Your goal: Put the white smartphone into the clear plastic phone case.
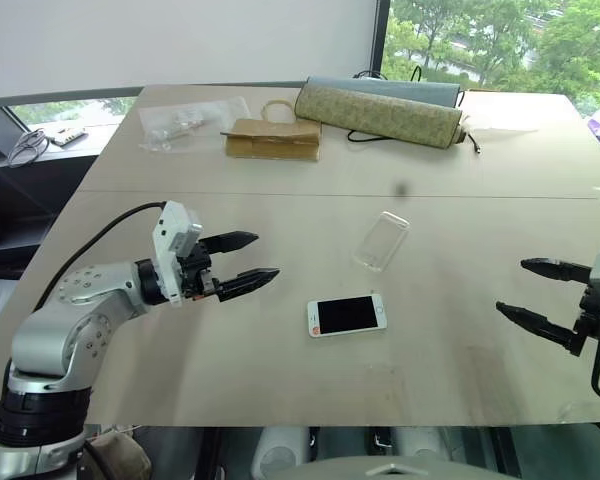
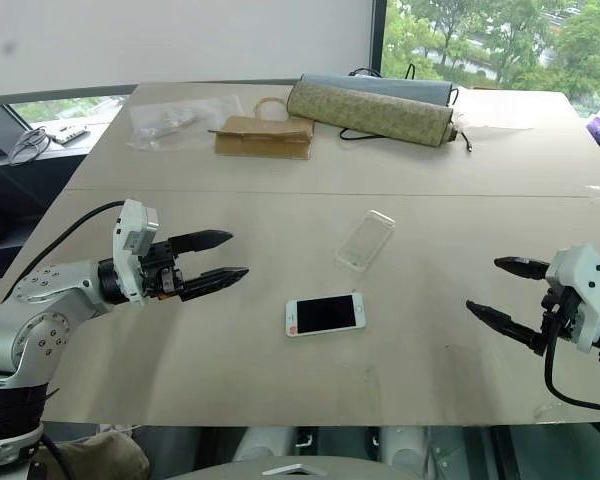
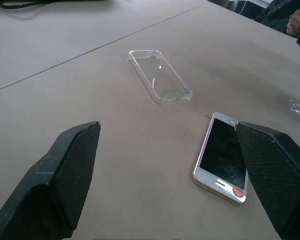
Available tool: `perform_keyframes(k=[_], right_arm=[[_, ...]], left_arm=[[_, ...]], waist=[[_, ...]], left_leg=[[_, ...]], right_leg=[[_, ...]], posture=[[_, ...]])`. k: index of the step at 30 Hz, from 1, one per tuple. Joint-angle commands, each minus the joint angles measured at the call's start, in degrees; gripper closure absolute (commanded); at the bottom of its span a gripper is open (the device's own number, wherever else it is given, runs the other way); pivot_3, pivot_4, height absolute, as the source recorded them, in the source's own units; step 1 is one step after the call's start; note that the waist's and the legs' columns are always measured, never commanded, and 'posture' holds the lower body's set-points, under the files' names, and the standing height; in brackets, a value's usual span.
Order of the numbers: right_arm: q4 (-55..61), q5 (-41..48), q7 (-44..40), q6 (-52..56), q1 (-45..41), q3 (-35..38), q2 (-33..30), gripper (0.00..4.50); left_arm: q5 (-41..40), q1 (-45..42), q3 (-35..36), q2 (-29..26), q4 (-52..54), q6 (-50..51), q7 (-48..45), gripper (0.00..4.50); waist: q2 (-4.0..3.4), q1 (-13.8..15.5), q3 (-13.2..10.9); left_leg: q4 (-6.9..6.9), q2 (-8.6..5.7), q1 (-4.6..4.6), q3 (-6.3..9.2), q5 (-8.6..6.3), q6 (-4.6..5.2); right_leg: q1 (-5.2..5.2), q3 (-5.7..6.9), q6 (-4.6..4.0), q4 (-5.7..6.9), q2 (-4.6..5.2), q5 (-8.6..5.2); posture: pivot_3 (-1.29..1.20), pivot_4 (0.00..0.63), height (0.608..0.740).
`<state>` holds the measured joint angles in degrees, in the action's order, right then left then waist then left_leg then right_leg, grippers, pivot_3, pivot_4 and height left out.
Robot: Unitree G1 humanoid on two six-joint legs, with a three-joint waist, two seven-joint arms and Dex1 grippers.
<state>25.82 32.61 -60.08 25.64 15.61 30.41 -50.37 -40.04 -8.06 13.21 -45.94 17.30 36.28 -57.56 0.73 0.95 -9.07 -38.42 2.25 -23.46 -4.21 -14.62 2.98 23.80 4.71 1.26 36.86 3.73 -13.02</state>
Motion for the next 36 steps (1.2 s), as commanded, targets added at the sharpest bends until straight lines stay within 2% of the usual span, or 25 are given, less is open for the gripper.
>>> perform_keyframes(k=[1, 11, 17, 19, 22, 28, 33, 36], right_arm=[[2.6, 1.3, 0.5, 0.5, 0.2, 2.1, -0.5, 0.00], [5.1, 2.3, 2.1, 1.5, 0.6, 1.5, 0.4, 0.00], [6.1, 1.7, 2.8, 0.4, 1.9, 1.0, 1.7, 0.00], [6.5, 1.4, 3.2, 0.2, 2.0, 0.7, 1.9, 0.00], [7.4, 1.2, 3.6, 0.2, 2.4, 0.4, 2.0, 0.00], [11.8, -0.1, 3.8, -1.1, 5.6, 1.0, 2.6, 0.00], [13.1, -0.2, 5.3, -1.1, 6.5, 1.0, 3.9, 0.00], [14.2, -0.1, 6.4, -0.9, 6.9, 0.9, 4.7, 0.00]], left_arm=[[-0.7, -1.6, 1.5, -0.6, 0.6, -0.2, 0.3, 0.02], [-0.1, -6.7, -1.8, 1.7, 0.2, 0.4, 2.2, 0.02], [6.8, -9.2, -7.4, 2.7, 0.4, -2.4, 5.5, 0.02], [11.2, -12.0, -11.1, 1.7, 0.7, 2.1, 10.5, 0.02], [11.7, -17.1, -15.3, 1.2, 0.3, 9.0, 11.1, 0.02], [10.6, -28.7, -21.2, 7.6, -8.0, 22.0, 12.9, 0.02], [15.1, -34.7, -25.8, 13.6, -15.3, 18.2, 13.6, 0.02], [20.7, -36.1, -30.6, 14.9, -19.8, 3.1, 7.2, 0.02]], waist=[[0.00, 0.0, 0.0], [0.00, 0.0, 0.0], [0.01, 0.1, 0.0], [0.02, 0.2, 0.0], [0.03, 0.3, 0.0], [0.04, 0.4, 0.0], [0.06, 0.3, 0.0], [0.06, 0.2, 0.0]], left_leg=[[0.00, 0.00, 0.00, 0.00, 0.00, 0.00], [-0.01, -0.02, 0.00, -0.01, 0.00, -0.01], [-0.02, -0.04, 0.01, 0.00, 0.00, 0.00], [-0.02, -0.03, 0.04, -0.01, 0.00, 0.00], [-0.03, -0.04, 0.04, 0.03, 0.00, 0.00], [-0.05, -0.06, 0.04, 0.03, 0.01, 0.00], [-0.17, -0.07, -0.01, 0.04, 0.02, -0.02], [-0.18, -0.08, 0.00, 0.03, 0.02, -0.02]], right_leg=[[0.00, 0.00, 0.00, 0.00, 0.00, 0.00], [-0.02, -0.01, 0.00, 0.00, -0.01, 0.01], [-0.03, -0.01, 0.01, 0.01, -0.02, 0.01], [-0.06, -0.03, 0.01, 0.01, -0.02, 0.01], [-0.09, 0.00, 0.04, 0.01, -0.04, -0.01], [-0.09, -0.01, 0.09, 0.04, -0.06, -0.03], [-0.09, 0.00, 0.11, 0.05, -0.07, -0.03], [-0.09, -0.02, 0.07, 0.06, -0.07, -0.01]], posture=[[0.00, 0.150, 0.740], [0.00, 0.150, 0.740], [0.00, 0.150, 0.740], [0.00, 0.150, 0.740], [0.00, 0.150, 0.740], [0.00, 0.150, 0.740], [0.00, 0.150, 0.740], [0.00, 0.150, 0.740]])
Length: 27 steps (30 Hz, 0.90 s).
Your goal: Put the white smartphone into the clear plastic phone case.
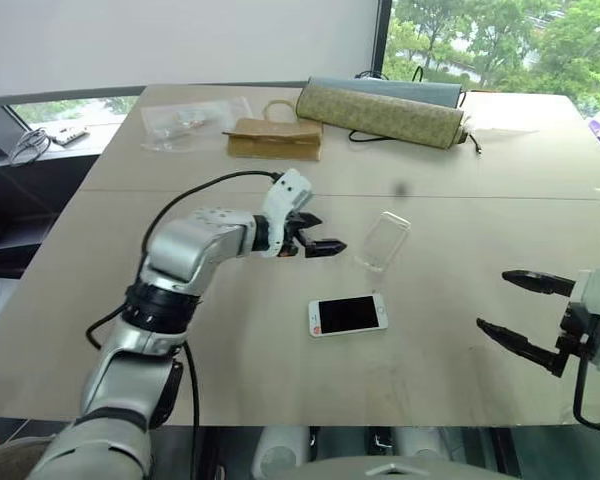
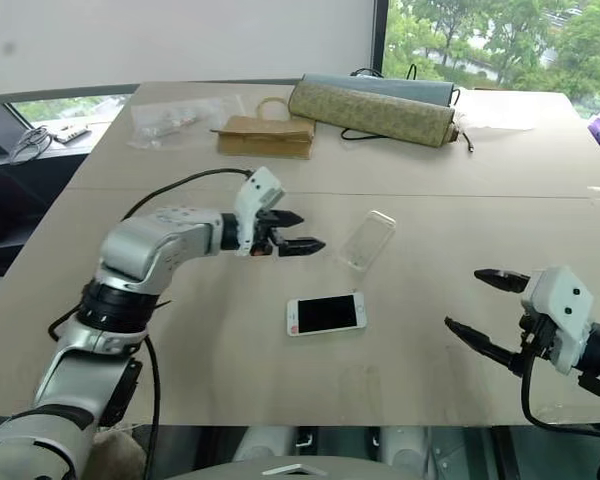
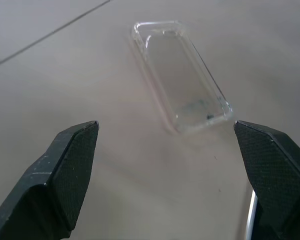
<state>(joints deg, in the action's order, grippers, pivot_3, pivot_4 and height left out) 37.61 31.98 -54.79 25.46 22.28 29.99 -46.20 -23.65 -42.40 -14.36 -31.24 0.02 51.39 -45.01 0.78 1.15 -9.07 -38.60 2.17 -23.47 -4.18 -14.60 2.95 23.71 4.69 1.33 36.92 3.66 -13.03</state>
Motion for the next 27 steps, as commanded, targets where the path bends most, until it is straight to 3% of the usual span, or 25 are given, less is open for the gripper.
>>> perform_keyframes(k=[1, 4, 11, 18, 27], right_arm=[[2.7, 0.6, 1.4, -0.7, 0.4, 1.3, 0.8, 0.00], [3.0, 0.3, 2.0, -1.0, 0.7, 1.0, 1.5, 0.00], [5.0, -0.1, 4.3, -1.2, 1.9, 0.4, 3.2, 0.00], [7.1, -0.5, 6.4, -1.5, 4.1, 0.5, 4.9, 0.00], [8.7, -1.6, 8.2, -2.4, 6.2, 0.2, 6.6, 0.00]], left_arm=[[6.4, -1.8, -5.0, -0.2, -5.1, -19.2, -9.8, 0.02], [13.5, -3.6, -10.6, -1.2, -15.5, -38.5, -20.7, 0.02], [21.2, -18.2, -12.1, 7.6, -46.2, -59.8, -29.7, 0.02], [24.8, -24.7, -11.3, 13.3, -60.3, -68.3, -37.4, 0.02], [33.3, -26.7, -13.0, 17.6, -70.0, -70.1, -34.8, 3.82]], waist=[[-0.01, -0.1, 0.0], [-0.02, -0.1, 0.0], [0.01, 1.2, 0.0], [0.03, 1.1, 0.0], [0.05, 1.1, 0.0]], left_leg=[[0.00, 0.00, 0.01, -0.01, 0.01, -0.01], [0.01, -0.03, 0.05, -0.04, 0.00, -0.01], [-0.33, -0.05, -0.32, 0.13, -0.07, 0.12], [-0.57, -0.05, -0.40, -0.12, -0.33, 0.53], [-0.62, -0.03, -0.37, -0.04, -0.35, 0.56]], right_leg=[[0.00, -0.01, -0.06, 0.00, -0.01, 0.03], [0.00, 0.00, -0.21, 0.01, -0.05, 0.11], [0.11, 0.20, -0.09, 0.01, -0.22, 0.03], [0.10, 0.00, -0.11, -0.09, -0.12, 0.06], [0.08, 0.06, 0.00, -0.01, -0.12, 0.00]], posture=[[0.00, 0.150, 0.740], [0.00, 0.150, 0.740], [0.00, 0.150, 0.740], [0.00, 0.150, 0.740], [0.00, 0.150, 0.740]])
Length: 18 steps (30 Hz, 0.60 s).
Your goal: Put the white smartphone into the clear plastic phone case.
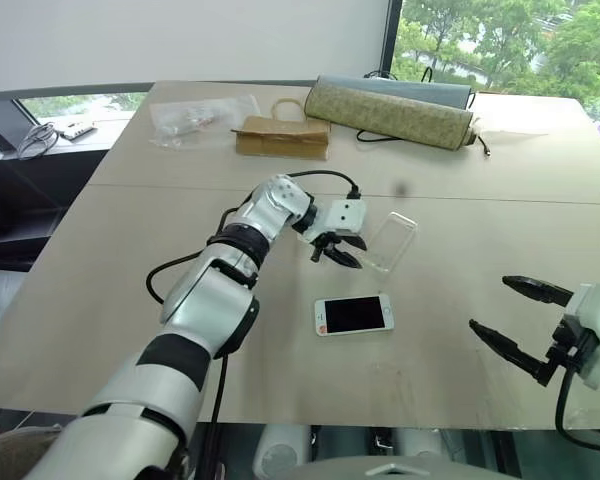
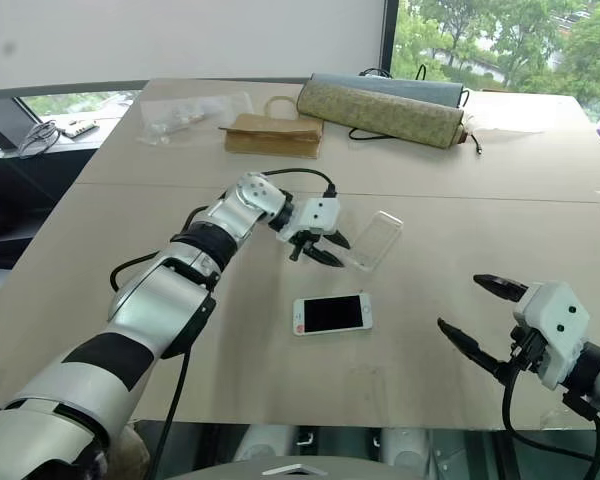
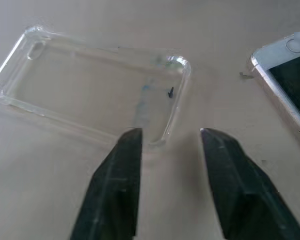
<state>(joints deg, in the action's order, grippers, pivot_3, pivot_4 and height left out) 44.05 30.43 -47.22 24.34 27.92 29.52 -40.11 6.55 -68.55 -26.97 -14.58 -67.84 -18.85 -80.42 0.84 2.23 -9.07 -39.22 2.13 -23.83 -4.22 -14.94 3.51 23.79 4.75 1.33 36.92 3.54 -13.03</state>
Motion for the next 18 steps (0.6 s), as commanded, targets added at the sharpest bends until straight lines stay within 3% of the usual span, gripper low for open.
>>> perform_keyframes(k=[1, 2, 11, 14, 18], right_arm=[[2.4, -0.1, 0.8, -1.3, 0.7, 0.6, 0.6, 0.00], [2.5, -0.2, 0.9, -1.4, 0.9, 0.5, 0.6, 0.00], [3.0, -0.3, 1.8, -1.1, 0.3, -0.3, 0.5, 0.00], [2.8, -0.1, 2.0, -0.9, -0.3, -0.7, 0.3, 0.00], [2.3, -0.3, 1.8, -1.1, -1.0, -2.0, 0.2, 0.00]], left_arm=[[3.4, -0.5, 0.0, 1.3, -2.5, 0.5, 0.7, 4.27], [3.5, -0.5, 0.2, 1.5, -2.8, 1.2, 0.3, 4.42], [2.2, 1.2, 4.5, 0.2, 0.0, 11.7, -2.3, 4.42], [-1.8, 4.9, 7.4, -2.0, 15.3, 30.4, -4.9, 4.42], [-3.7, 11.7, 8.8, -6.1, 40.1, 58.0, -1.3, 4.42]], waist=[[-0.01, 0.0, 0.0], [-0.01, 0.0, 0.0], [0.01, -0.2, 0.1], [0.00, -0.7, 0.1], [-0.01, -1.4, 0.1]], left_leg=[[0.00, 0.00, 0.01, -0.01, 0.00, 0.00], [0.00, 0.00, 0.02, -0.01, 0.00, 0.00], [-0.01, 0.03, 0.12, 0.00, 0.00, 0.00], [-0.02, 0.05, 0.12, 0.01, 0.00, 0.00], [-0.02, 0.06, 0.03, 0.09, 0.01, -0.02]], right_leg=[[-0.01, -0.01, -0.01, 0.00, 0.00, 0.01], [-0.01, -0.01, -0.01, 0.00, 0.00, 0.01], [-0.02, -0.02, 0.08, 0.14, -0.01, -0.06], [-0.01, -0.04, 0.08, 0.21, -0.01, -0.06], [0.02, -0.24, -0.09, 0.24, 0.02, 0.04]], posture=[[0.00, 0.150, 0.740], [0.00, 0.150, 0.740], [0.00, 0.150, 0.740], [0.00, 0.150, 0.740], [0.00, 0.150, 0.740]])
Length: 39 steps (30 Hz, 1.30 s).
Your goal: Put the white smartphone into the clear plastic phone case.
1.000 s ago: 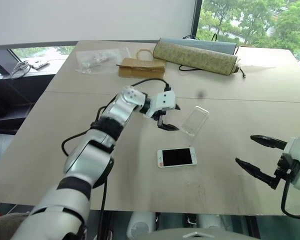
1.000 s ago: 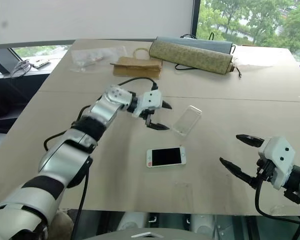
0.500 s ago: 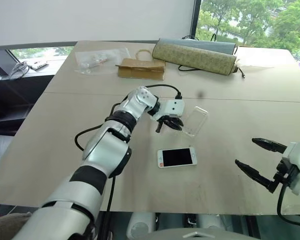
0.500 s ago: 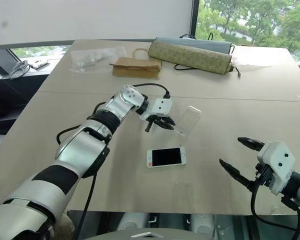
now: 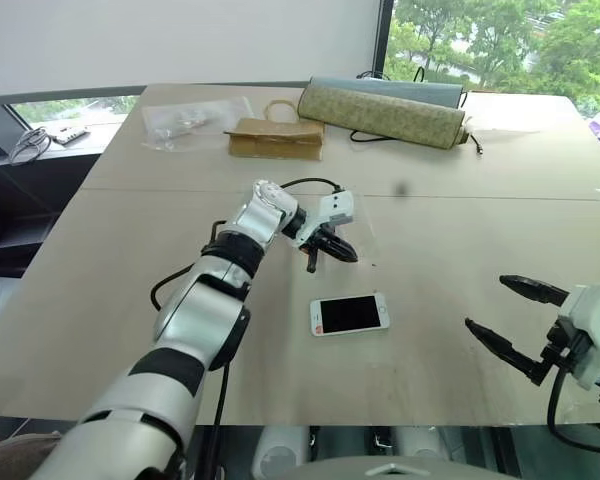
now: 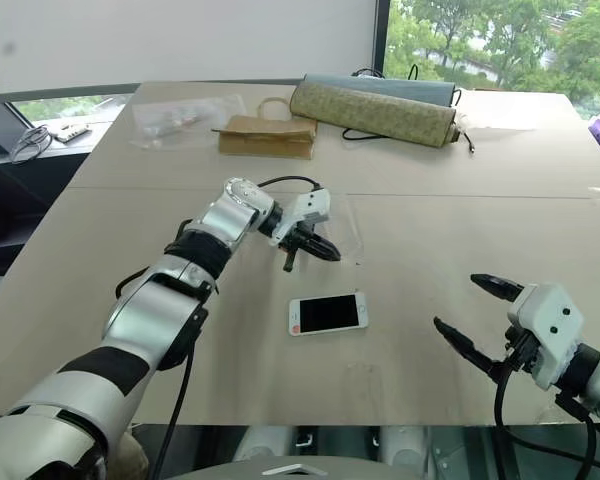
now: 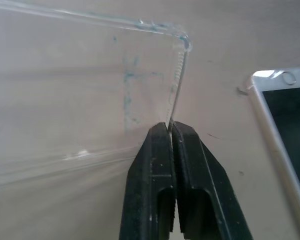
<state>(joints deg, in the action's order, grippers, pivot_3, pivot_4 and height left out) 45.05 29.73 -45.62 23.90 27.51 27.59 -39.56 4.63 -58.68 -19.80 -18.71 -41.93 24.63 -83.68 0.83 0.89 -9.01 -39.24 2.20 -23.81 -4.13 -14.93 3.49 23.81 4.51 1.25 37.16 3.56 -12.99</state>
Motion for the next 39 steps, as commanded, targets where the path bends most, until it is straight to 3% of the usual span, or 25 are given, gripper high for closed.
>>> perform_keyframes(k=[1, 6, 9, 12, 13, 16, 18, 23, 27, 30, 38, 39], right_arm=[[0.9, 0.4, 0.0, -0.8, -1.0, -0.5, -0.4, 0.00], [-0.8, 0.4, -0.6, -0.9, -3.1, -2.4, -1.0, 0.00], [-1.5, 0.5, -0.9, -0.9, -4.1, -3.1, -1.4, 0.00], [-1.6, 0.4, -0.9, -0.9, -4.5, -3.6, -1.4, 0.00], [-1.5, 0.4, -0.8, -0.8, -4.6, -3.8, -1.4, 0.00], [-1.3, 0.5, -0.9, -1.3, -3.9, -3.7, -1.0, 0.00], [-1.4, 0.4, -1.0, -1.6, -3.5, -3.6, -0.8, 0.00], [-0.6, 0.4, -0.3, -2.0, -2.5, -3.2, 0.0, 0.00], [0.5, 0.1, 0.2, -2.6, -0.5, -3.1, 1.0, 0.00], [1.7, 0.2, 0.4, -3.2, 1.3, -2.9, 1.7, 0.00], [4.3, 0.4, 1.7, -3.7, 4.5, -2.0, 3.2, 0.00], [4.5, 0.3, 1.9, -3.7, 4.7, -2.0, 3.3, 0.00]], left_arm=[[-1.5, 2.9, 2.1, -2.6, 18.5, 20.4, 4.5, 4.42], [-3.6, 6.4, 3.1, -4.5, 34.2, 45.1, 12.6, 4.42], [-6.0, 7.4, 3.3, -4.1, 40.0, 49.1, 16.7, 4.42], [-9.9, 8.9, 5.3, -4.7, 41.1, 42.6, 16.6, 3.64], [-10.6, 9.3, 5.0, -5.8, 40.4, 38.9, 15.6, 3.18], [-6.3, 10.0, 0.2, -11.3, 34.0, 15.0, 13.1, 1.77], [-7.3, 8.4, -0.7, -12.5, 27.6, 4.7, 7.7, 0.88], [0.5, 0.7, -6.4, -11.9, 2.4, -31.6, 3.0, 0.88], [5.1, -6.7, -8.3, -7.7, -14.1, -48.1, 3.9, 0.88], [8.1, -11.1, -8.8, -4.8, -22.5, -54.4, 4.9, 0.88], [14.1, -15.9, -9.6, -0.6, -31.7, -57.7, 6.1, 0.88], [14.9, -15.9, -9.7, -0.3, -32.2, -57.8, 6.9, 1.11]], waist=[[0.00, -0.1, 0.0], [-0.01, 0.0, 0.0], [0.00, 0.1, 0.0], [0.00, 0.1, 0.0], [0.00, 0.0, 0.0], [-0.01, -0.1, 0.0], [-0.01, 0.0, 0.0], [0.00, 0.8, 0.0], [0.03, 1.7, 0.0], [0.05, 1.7, 0.0], [0.08, 1.2, 0.0], [0.08, 1.3, 0.0]], left_leg=[[0.00, 0.00, 0.01, 0.00, 0.00, 0.00], [-0.01, -0.01, 0.07, -0.01, 0.01, -0.01], [-0.07, -0.04, 0.09, 0.00, 0.01, -0.01], [-0.07, -0.06, 0.11, 0.00, 0.01, -0.01], [-0.07, -0.06, 0.11, 0.00, 0.01, -0.01], [-0.06, -0.05, 0.18, -0.04, 0.02, -0.03], [0.00, -0.06, 0.30, -0.11, 0.02, -0.04], [-0.08, -0.10, 0.17, -0.13, 0.01, -0.02], [-0.11, -0.16, 0.00, -0.11, -0.01, 0.02], [-0.11, -0.20, -0.08, -0.16, -0.10, 0.16], [-0.10, -0.14, -0.04, -0.23, -0.16, 0.26], [-0.10, -0.12, -0.02, -0.20, -0.16, 0.26]], right_leg=[[0.00, -0.01, 0.00, -0.01, -0.01, 0.00], [-0.01, -0.08, 0.24, 0.05, 0.00, -0.14], [-0.01, -0.09, 0.24, 0.18, 0.03, -0.15], [-0.01, -0.18, 0.24, 0.24, 0.03, -0.16], [-0.01, -0.19, 0.24, 0.24, 0.02, -0.15], [0.01, -0.27, 0.22, 0.30, -0.02, -0.15], [0.01, -0.39, 0.01, 0.37, -0.04, -0.04], [0.01, -0.28, -0.21, 0.28, 0.01, -0.15], [0.03, -0.22, -0.01, 0.06, 0.00, -0.02], [0.02, -0.07, 0.02, -0.13, 0.01, -0.01], [0.02, -0.10, 0.10, -0.20, -0.03, -0.04], [0.02, -0.08, 0.20, -0.16, -0.04, -0.09]], posture=[[0.00, 0.150, 0.740], [0.00, 0.150, 0.740], [0.00, 0.150, 0.740], [0.00, 0.150, 0.740], [0.00, 0.150, 0.740], [0.00, 0.150, 0.740], [0.00, 0.150, 0.740], [0.00, 0.150, 0.740], [0.00, 0.150, 0.740], [0.00, 0.150, 0.740], [0.00, 0.150, 0.740], [0.00, 0.150, 0.740]])
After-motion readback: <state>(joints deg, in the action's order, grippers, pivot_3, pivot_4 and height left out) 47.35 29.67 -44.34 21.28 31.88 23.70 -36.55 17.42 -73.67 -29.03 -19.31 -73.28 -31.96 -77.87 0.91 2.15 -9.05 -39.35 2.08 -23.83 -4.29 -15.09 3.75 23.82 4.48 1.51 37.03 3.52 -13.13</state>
